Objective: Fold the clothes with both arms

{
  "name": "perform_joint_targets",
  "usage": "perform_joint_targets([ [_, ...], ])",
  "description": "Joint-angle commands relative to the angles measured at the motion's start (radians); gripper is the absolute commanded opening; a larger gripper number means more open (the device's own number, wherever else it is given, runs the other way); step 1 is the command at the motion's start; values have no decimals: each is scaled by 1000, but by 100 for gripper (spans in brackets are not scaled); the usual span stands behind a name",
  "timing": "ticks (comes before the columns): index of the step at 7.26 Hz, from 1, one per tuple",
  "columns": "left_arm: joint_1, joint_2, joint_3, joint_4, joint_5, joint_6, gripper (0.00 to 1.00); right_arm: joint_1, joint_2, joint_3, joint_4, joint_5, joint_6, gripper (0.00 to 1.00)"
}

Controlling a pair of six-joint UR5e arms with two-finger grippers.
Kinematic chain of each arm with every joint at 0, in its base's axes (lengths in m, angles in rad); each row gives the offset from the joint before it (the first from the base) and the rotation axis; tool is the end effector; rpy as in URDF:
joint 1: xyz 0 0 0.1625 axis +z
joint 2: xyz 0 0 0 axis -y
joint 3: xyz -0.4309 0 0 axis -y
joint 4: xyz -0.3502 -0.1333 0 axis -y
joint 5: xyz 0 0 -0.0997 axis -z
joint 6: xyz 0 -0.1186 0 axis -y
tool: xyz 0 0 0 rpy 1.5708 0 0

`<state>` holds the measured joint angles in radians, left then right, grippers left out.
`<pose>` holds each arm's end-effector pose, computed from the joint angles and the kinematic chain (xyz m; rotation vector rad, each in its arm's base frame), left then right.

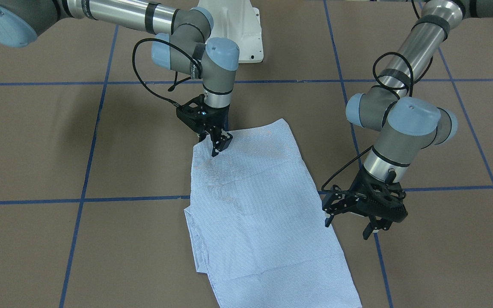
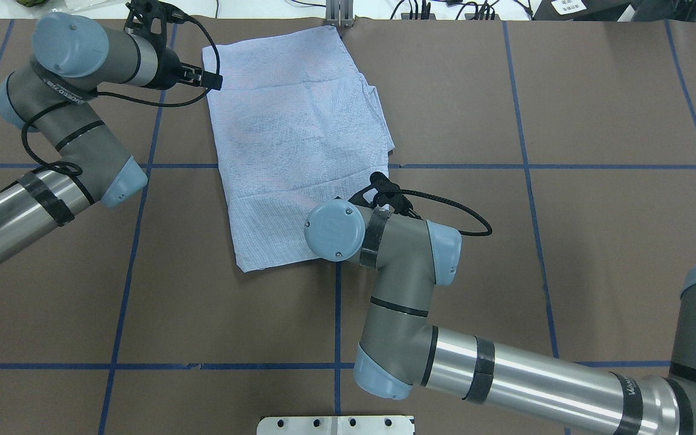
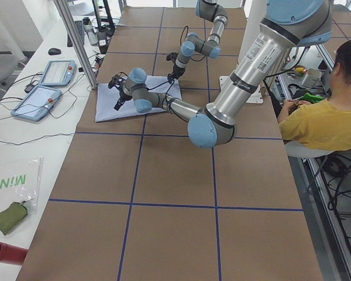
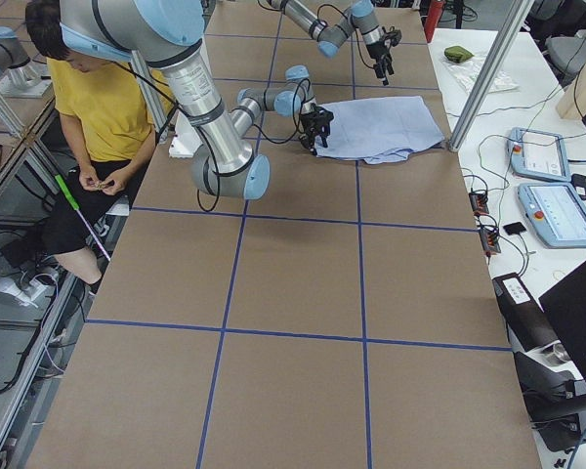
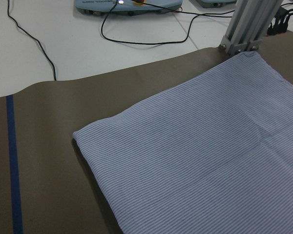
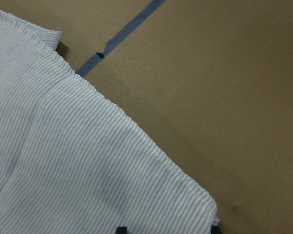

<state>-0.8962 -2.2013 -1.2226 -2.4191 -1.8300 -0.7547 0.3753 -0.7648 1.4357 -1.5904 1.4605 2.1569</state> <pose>0.3797 -0.6395 0.3716 0.6971 0.9103 0.0754 -0.6311 -0.4059 0.2764 0.0389 -0.6855 0.9610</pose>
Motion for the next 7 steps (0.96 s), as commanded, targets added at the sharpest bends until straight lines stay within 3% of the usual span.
perform_joint_targets([
  [1,0,0,0,-2,0,-2,100,1,10,-9,3,-2,17,0],
  [7,14,9,-15,-2,0,-5,100,10,25,-6,1,-3,-12,0],
])
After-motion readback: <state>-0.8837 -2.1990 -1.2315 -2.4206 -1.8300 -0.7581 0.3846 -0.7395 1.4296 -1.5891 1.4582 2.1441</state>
